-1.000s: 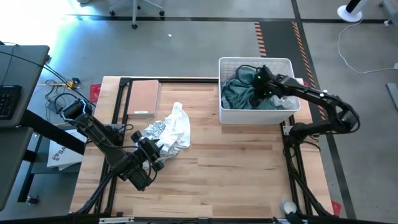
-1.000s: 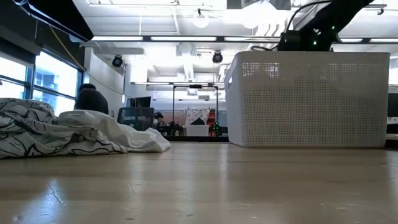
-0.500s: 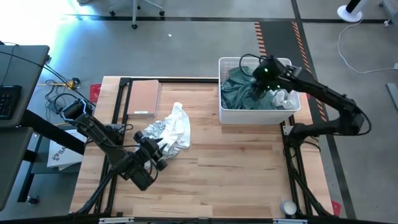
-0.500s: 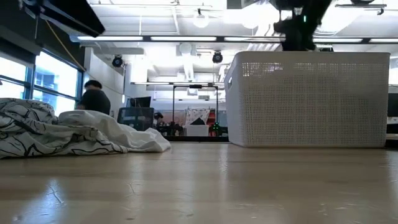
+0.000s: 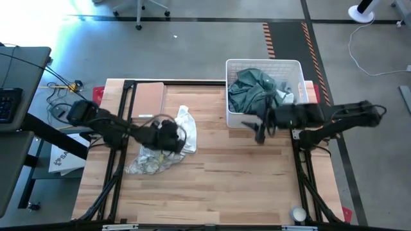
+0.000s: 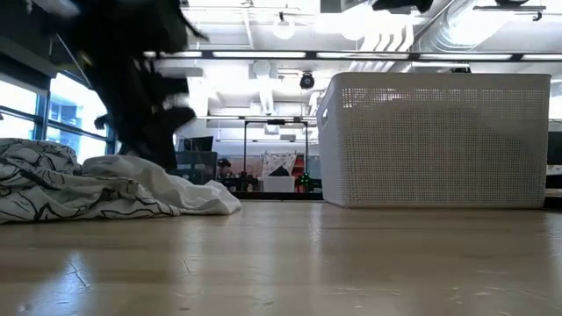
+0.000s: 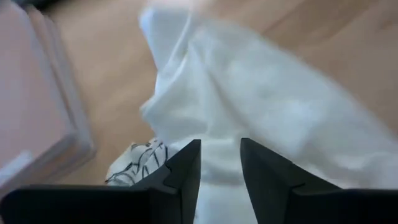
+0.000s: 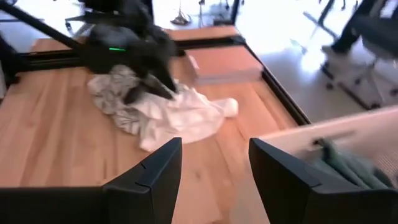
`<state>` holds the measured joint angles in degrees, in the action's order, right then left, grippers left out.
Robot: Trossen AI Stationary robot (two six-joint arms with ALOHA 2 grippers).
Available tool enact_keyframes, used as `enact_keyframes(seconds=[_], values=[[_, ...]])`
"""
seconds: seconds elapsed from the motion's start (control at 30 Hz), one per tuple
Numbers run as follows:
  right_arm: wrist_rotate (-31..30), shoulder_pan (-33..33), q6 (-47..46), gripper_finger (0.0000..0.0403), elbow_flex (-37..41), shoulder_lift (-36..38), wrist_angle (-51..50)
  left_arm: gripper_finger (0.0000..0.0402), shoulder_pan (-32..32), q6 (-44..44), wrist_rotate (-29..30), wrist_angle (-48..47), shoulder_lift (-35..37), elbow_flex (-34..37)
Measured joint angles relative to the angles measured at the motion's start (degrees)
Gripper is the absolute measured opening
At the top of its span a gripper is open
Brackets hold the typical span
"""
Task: Sort clothes
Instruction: Put the white short into the white laundry bin
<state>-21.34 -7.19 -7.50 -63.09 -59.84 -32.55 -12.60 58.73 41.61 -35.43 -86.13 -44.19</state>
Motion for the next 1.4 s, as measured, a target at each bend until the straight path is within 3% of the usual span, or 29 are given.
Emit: enact_keyframes(seconds=[0.17, 0.3, 0.43, 0.67, 0.87, 1.03, 1.13, 1.27, 1.4], values=[[-6.8, -9.6, -0.2, 0.0183, 4.0, -1.5, 6.7, 0.0069, 9.3, -10.2, -12.9, 14.4, 0.0, 7.4], [-8.1, -12.3, -2.8, 0.0183, 8.2, -2.9, 11.0, 0.0012, 11.5, -13.8, -15.7, 20.3, 0.0, 9.3], [-8.1, -12.4, -4.1, 0.0183, 14.6, -5.9, 20.5, 0.0007, 9.7, -16.0, -16.8, 28.8, 0.0, 9.3], [-3.0, -10.7, 2.0, 0.0183, 22.4, -15.1, 39.5, 0.0002, 3.4, -27.1, -20.8, 59.0, 0.5, 9.3], [-2.5, -10.8, 6.9, 0.0184, 18.6, -25.9, 49.2, 0.0001, -0.6, -35.0, -25.2, 80.5, 1.2, 9.3], [-3.7, -10.6, 12.5, 0.0182, 9.7, -34.0, 49.4, 0.0001, -2.9, -37.0, -29.4, 87.0, 1.2, 9.2], [-4.1, -10.4, 14.7, 0.0146, 5.1, -37.8, 49.1, 0.0001, -4.3, -38.1, -29.2, 87.4, 1.2, 9.2], [-2.2, -10.4, 15.8, 0.0028, 1.1, -40.7, 47.8, 0.0004, -5.9, -38.9, -26.1, 88.8, 1.2, 9.2], [-1.6, -11.0, 16.9, 0.0013, 0.2, -40.8, 47.4, 0.0015, -6.9, -40.9, -24.4, 89.4, 1.2, 9.2]])
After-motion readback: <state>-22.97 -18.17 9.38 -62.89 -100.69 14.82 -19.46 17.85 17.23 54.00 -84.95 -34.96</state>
